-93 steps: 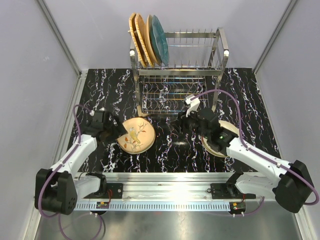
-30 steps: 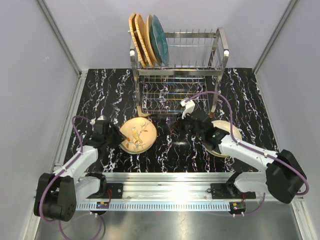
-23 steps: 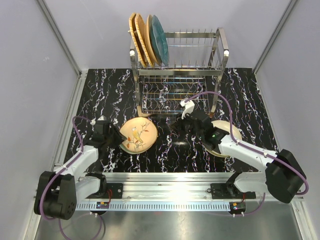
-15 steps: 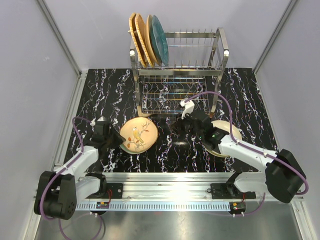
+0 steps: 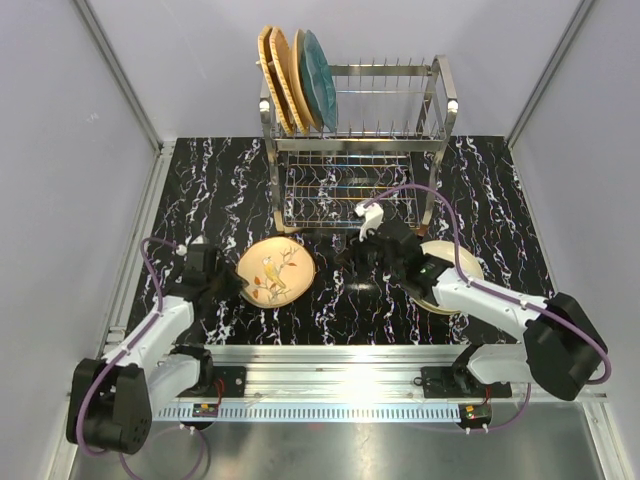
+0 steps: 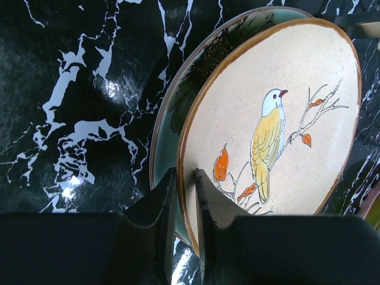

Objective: Load the plates into the dish rack
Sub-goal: Grab a plate with the left arm

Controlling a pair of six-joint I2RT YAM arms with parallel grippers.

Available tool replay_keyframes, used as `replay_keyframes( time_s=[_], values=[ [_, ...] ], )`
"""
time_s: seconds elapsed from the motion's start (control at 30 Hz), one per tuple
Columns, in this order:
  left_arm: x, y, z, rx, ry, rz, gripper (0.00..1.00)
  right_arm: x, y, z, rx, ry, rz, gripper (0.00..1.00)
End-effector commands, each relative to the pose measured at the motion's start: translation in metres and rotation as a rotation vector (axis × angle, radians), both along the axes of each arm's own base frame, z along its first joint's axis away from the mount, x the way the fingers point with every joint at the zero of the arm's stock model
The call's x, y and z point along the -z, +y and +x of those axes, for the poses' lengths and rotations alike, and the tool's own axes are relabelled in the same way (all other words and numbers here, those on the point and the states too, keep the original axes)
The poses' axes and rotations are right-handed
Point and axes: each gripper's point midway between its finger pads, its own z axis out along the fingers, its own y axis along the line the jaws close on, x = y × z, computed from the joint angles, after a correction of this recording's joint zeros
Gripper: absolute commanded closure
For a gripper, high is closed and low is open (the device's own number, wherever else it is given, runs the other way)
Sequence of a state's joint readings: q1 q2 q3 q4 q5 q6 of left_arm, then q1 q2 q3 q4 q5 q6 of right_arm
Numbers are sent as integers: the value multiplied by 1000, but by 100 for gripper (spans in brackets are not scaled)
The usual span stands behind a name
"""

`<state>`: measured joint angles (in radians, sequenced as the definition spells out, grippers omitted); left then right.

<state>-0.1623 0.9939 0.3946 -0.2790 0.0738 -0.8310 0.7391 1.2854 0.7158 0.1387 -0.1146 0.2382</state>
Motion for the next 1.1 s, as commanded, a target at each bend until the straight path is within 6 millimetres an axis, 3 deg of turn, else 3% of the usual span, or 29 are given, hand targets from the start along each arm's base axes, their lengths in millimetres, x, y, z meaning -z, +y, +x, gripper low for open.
replay_keyframes(
  time_s=[0.0, 0.17, 0.2, 0.43, 0.63, 0.87, 1.07],
  values=[
    [-30, 3, 12, 11, -76, 26, 100, -28, 25, -6, -113, -65, 66, 62],
    [-46, 6, 12, -7, -120, 33, 100, -26, 45, -19, -174, -122, 31, 51],
    [-48, 6, 12, -6, -122, 34, 100, -27, 55, -29, -208, -142, 27, 49],
    [-63, 7, 10, 13, -127, 47, 100, -38, 97, -54, -291, -307, -29, 38],
    [-68, 4, 8, 35, -119, 38, 100, -37, 126, -58, -315, -391, -95, 34],
    [-82, 0, 9, 59, -121, 34, 100, -15, 167, -79, -410, -418, -145, 32],
    [-89, 1, 8, 75, -124, 48, 100, 1, 179, -80, -428, -413, -167, 32]
  ],
)
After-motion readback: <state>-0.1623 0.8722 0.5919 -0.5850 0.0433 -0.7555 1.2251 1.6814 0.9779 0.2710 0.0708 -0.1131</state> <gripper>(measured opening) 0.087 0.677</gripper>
